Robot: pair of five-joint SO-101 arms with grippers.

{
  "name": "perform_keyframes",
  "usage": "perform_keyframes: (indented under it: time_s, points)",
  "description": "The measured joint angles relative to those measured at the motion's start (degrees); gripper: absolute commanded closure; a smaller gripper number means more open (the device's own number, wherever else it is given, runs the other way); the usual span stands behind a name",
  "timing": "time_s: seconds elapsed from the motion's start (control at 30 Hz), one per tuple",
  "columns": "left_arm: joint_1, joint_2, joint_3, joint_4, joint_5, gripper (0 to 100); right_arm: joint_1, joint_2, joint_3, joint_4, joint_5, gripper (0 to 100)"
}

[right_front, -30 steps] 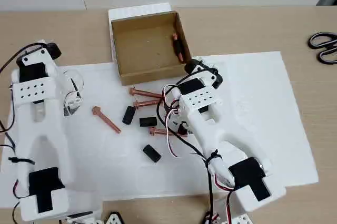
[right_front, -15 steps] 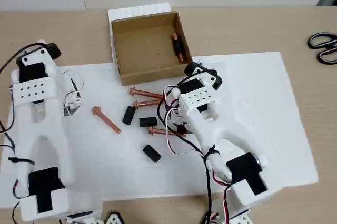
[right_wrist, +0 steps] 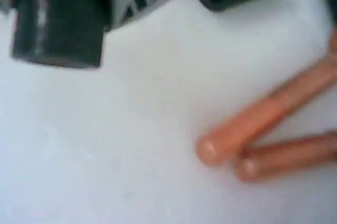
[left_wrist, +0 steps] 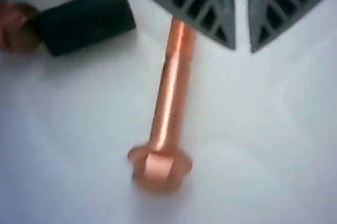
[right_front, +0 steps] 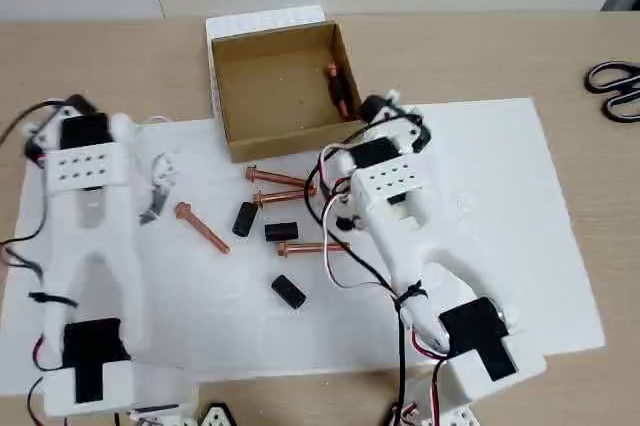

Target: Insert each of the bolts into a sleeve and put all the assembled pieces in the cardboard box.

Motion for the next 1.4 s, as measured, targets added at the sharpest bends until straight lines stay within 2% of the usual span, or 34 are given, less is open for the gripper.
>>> perform_keyframes:
  time_s: [0.13,0.27,0.43,0.5,0.77,1.0,1.4]
  points:
    - [4.6,0.0,9.9,-10.5,5.0,99,-0.1,0.0,-2.0,0.0,6.7,99.5]
    - [6.3,0.0,16.9,-20.9,9.0,99,0.4,0.0,-2.1,0.9,9.9,99.5]
    - [6.3,0.0,16.9,-19.9,6.4,88,4.1,0.0,-2.1,1.3,10.6,99.5]
    - [6.3,0.0,16.9,-18.8,6.3,86,5.4,0.0,-2.1,1.3,11.1,99.5]
    - [6.3,0.0,16.8,-18.6,6.4,86,6.5,0.0,-2.1,1.6,13.0,99.5]
    - [6.4,0.0,19.5,-27.1,6.6,86,6.6,0.0,-2.1,1.9,13.1,99.5]
    - [6.4,-0.1,25.1,-28.6,6.5,86,6.6,0.0,-2.1,1.9,13.1,99.5]
